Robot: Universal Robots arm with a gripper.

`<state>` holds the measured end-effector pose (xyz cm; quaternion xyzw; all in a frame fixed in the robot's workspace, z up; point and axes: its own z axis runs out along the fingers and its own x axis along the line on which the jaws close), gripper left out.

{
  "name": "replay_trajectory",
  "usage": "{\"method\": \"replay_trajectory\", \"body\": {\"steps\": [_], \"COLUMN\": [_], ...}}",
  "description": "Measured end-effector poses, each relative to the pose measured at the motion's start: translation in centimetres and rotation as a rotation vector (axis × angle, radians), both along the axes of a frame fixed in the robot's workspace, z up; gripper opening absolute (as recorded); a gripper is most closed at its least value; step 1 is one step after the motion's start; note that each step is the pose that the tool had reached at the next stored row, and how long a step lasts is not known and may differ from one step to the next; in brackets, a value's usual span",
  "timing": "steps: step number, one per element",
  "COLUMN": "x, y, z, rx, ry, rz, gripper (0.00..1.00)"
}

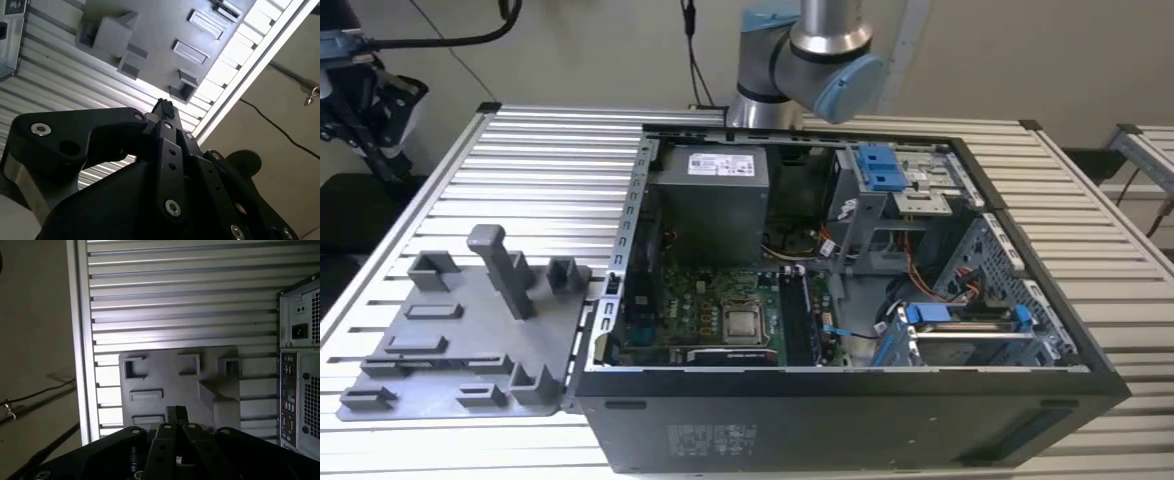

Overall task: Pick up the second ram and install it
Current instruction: 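Reach for the second ram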

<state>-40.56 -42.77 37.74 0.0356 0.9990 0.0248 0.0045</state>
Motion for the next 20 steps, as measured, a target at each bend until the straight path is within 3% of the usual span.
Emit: {"method": "replay_trajectory", "body": {"steps": [20], "x": [0.56], "y": [-6.99], "z": [-0.19], "rx": [-0.0001], "ry": [0.0053], "rz": [0.000], "gripper": [0.11]}}
